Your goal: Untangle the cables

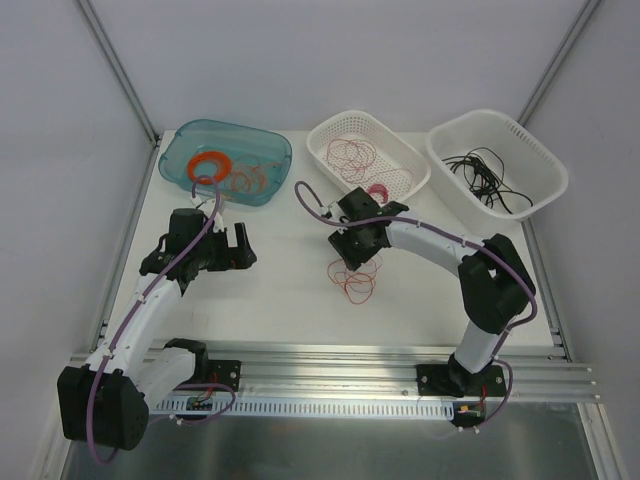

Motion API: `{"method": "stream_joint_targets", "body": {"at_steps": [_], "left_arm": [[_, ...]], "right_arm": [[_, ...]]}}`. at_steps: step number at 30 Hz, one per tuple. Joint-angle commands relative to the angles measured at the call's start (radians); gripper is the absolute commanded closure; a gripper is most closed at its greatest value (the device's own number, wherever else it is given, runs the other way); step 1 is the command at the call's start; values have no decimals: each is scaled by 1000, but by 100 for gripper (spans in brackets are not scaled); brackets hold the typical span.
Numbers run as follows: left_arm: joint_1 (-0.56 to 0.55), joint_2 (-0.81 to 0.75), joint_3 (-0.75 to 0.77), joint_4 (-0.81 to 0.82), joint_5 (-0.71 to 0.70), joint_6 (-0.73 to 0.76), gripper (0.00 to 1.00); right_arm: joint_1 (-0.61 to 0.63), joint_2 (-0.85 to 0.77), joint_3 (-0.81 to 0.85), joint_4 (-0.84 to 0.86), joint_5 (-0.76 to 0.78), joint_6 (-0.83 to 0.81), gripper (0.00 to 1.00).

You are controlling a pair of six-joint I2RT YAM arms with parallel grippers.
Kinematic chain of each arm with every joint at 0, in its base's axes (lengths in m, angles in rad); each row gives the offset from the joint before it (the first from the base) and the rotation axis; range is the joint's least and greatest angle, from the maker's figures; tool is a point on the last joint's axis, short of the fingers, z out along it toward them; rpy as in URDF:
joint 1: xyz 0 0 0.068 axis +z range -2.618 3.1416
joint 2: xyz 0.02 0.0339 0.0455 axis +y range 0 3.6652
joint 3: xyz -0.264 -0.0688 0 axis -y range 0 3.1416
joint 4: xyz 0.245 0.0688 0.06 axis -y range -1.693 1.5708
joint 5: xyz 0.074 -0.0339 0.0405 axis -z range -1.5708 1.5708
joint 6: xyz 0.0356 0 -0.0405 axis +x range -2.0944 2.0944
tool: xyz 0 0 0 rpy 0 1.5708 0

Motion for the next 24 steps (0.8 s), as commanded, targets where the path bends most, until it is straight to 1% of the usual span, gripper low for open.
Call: {"method": "stream_joint_targets", "body": {"at_steps": [1,3,4,6,7,8,9,10,11,12,15,16,19,20,23,24], "left_arm": [[5,-11,14,20,13,10,1],[5,-11,17,20,16,10,1],[5,-10,17,20,18,10,1],[5,-11,16,20,16,10,1],[5,-11,17,20,16,10,1],[5,-11,17,20,16,8,1],[5,-11,19,20,18,10,1],[5,-11,17,20,18,11,1],[5,-10,17,22,16,10,1],[5,-11,17,20,18,11,1],[5,-11,17,20,18,11,1],[5,-5,20,20,18,11,1],[5,-4,19,20,19,10,1],[5,-2,20,20,19,8,1],[7,0,22,22,19,8,1],[5,-2,22,20,19,10,1]], "right_arm": [[9,14,49,44,84,-21,53],[12,28,52,57,109,-24,58],[17,31,54,59,114,-24,63],[21,39,57,60,132,-25,66],[24,39,57,60,137,-30,73],[24,39,58,57,141,-30,77],[29,33,60,53,146,-32,85],[32,22,61,48,146,-33,91],[37,11,66,39,141,-35,96],[47,-4,67,36,138,-36,99],[75,-80,92,13,129,-35,99],[101,-163,150,-16,146,-32,99],[124,-202,190,-44,155,-33,99],[130,-235,240,-51,163,-36,99],[155,-289,320,-81,169,-39,99],[164,-298,374,-88,172,-42,99]]}}
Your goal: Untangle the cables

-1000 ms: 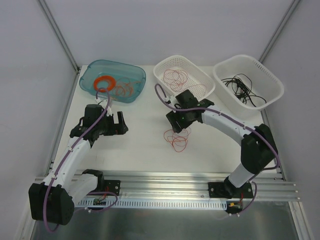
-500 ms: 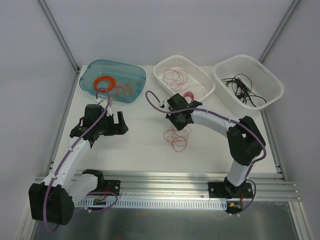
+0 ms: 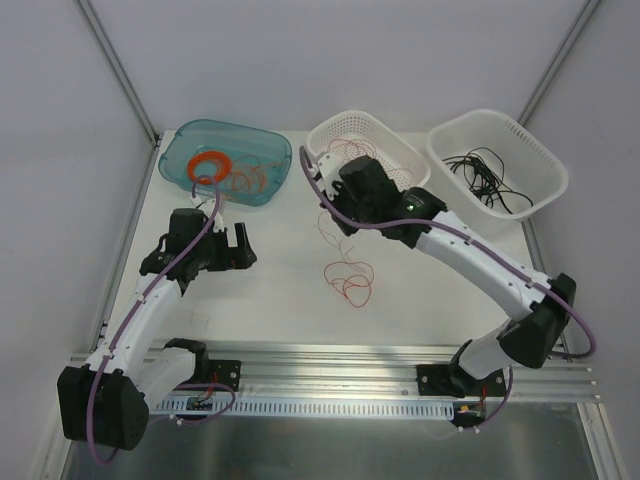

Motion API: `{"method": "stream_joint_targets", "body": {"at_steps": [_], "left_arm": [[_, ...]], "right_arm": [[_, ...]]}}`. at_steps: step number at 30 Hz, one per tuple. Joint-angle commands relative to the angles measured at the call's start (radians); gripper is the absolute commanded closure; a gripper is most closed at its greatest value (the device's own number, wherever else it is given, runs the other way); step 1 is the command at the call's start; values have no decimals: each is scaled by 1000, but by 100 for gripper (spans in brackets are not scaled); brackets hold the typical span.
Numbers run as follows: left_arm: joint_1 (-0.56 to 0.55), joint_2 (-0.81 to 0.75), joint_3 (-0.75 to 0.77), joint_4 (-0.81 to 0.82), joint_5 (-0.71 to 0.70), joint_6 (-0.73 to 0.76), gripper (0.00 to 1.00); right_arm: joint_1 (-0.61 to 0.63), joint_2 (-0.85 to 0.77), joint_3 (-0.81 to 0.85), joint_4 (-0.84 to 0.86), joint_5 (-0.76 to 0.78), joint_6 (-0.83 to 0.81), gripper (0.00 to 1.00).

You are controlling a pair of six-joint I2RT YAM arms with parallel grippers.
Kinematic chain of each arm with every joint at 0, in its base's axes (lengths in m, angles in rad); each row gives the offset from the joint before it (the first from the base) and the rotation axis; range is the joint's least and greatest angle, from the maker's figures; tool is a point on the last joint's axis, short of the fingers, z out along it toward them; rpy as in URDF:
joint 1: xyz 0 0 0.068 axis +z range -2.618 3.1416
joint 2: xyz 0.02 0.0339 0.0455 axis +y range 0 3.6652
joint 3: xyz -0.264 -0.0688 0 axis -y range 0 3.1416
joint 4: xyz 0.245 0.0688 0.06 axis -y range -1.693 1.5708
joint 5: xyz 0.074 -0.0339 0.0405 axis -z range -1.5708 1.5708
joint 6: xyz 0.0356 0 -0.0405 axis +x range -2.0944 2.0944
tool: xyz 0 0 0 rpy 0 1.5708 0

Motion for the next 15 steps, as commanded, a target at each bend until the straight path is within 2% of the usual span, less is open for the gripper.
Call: {"method": "stream_joint_targets", "body": {"at_steps": [1,7,11,15], "left_arm": [[5,-1,22,21,16,12,1],[5,-2,19,21,13,12,1],[5,-2,20,20,13,12,1],[5,-7,17,21,13,10,1]], "right_arm": [[21,-109,147,-44,28,-18,99],[27,-239,186,64,41,-1,99],[25,-303,151,125,159,-1,99],[-31,-333,105,122,241,40,99]]}}
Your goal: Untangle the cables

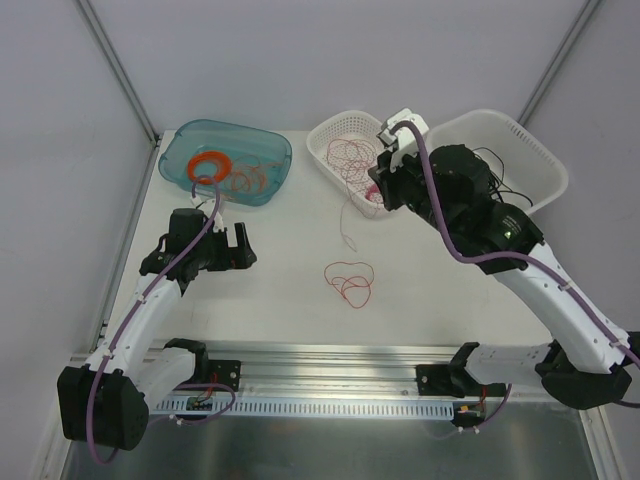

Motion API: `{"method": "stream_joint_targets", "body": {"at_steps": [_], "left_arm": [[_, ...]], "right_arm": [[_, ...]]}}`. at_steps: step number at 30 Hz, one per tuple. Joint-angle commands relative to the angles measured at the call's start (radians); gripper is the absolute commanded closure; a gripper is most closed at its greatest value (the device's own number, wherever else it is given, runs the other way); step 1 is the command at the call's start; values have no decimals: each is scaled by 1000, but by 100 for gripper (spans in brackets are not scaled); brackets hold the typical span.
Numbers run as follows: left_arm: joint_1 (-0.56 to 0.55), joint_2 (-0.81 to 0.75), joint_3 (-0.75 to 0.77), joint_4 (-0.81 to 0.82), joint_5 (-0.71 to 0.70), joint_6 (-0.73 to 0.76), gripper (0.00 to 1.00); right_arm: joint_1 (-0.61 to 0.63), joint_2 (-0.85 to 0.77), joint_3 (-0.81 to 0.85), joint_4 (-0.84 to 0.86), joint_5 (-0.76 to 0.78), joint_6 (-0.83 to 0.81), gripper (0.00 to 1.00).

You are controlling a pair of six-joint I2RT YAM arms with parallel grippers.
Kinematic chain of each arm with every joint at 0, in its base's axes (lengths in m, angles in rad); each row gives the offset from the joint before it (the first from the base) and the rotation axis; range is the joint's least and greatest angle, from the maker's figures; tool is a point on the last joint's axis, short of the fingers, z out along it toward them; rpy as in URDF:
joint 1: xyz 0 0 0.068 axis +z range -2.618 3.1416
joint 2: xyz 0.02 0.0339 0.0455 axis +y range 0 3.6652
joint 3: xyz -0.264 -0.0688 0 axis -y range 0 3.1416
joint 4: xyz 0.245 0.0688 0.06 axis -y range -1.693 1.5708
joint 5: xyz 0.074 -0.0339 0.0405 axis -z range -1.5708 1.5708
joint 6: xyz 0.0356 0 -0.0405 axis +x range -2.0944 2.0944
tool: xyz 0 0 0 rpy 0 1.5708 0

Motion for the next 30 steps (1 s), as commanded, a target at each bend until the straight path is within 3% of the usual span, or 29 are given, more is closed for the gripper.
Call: {"method": "stream_joint_targets", "body": {"at_steps": [1,8,14,25,30], "left_arm": [[5,-9,17,18,11,11,1],[5,-4,19,20,16,10,1],[5,1,17,18,19,8,1],[5,24,16,18,26,7,1],[5,41,16,18,28,8,1]], "right_arm": [[-57,-22,-42,19,108,56,99],[-200,-30,-123,11,40,197,99],[-339,68,-65,43,-27,246,99],[-435,408,370,186,-96,224,99],[-468,551,482,298,-133,231,99]]}}
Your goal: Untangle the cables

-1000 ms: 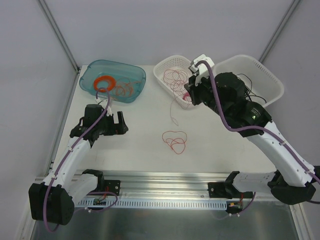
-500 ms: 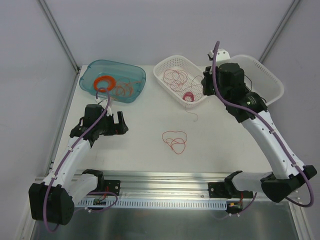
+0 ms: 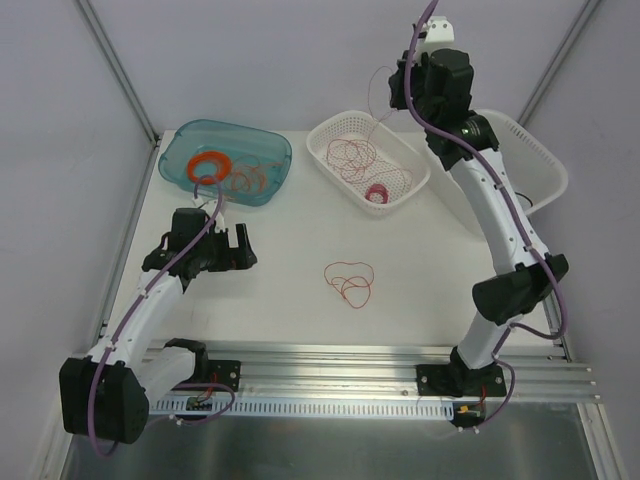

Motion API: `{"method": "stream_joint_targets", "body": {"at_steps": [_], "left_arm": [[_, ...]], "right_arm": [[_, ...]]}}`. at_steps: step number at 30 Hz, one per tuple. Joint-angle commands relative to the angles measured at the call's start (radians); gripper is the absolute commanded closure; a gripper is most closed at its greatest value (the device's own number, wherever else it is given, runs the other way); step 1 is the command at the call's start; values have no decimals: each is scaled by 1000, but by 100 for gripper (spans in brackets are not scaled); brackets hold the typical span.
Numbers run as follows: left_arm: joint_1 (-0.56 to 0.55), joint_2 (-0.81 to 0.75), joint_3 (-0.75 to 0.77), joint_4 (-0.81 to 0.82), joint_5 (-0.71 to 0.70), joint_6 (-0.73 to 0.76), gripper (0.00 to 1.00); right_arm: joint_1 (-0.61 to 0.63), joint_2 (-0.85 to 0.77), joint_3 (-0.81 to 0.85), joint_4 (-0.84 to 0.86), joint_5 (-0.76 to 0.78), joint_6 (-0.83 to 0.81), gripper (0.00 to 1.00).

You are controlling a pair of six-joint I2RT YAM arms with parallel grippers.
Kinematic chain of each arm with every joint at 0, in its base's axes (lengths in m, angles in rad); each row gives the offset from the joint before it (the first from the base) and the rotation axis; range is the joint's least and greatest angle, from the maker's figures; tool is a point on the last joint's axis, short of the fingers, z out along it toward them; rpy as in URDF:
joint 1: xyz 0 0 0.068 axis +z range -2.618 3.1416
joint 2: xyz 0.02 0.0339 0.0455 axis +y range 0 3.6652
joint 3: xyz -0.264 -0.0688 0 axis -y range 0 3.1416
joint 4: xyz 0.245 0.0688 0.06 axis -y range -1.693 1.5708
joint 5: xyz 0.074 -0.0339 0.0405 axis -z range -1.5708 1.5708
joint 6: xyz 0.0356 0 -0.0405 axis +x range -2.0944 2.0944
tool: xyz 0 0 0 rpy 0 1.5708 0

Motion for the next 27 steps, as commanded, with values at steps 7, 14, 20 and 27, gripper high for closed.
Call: {"method": "stream_joint_targets", "body": {"at_steps": [7,14,20,27], "left_arm": [[4,34,17,17,33,12,1],[5,56,23,17,50,13,1],[1,53,22,20,75,13,1],[-24,47,17,26,99,9,1]], "right_arm": [[-58,231,122,272,-93,-1,99],[-78,378,84,280,-83,43,68],[-90,352,-27,199,-84,56,29],[-96,102,-237,78,-97,37,8]]}}
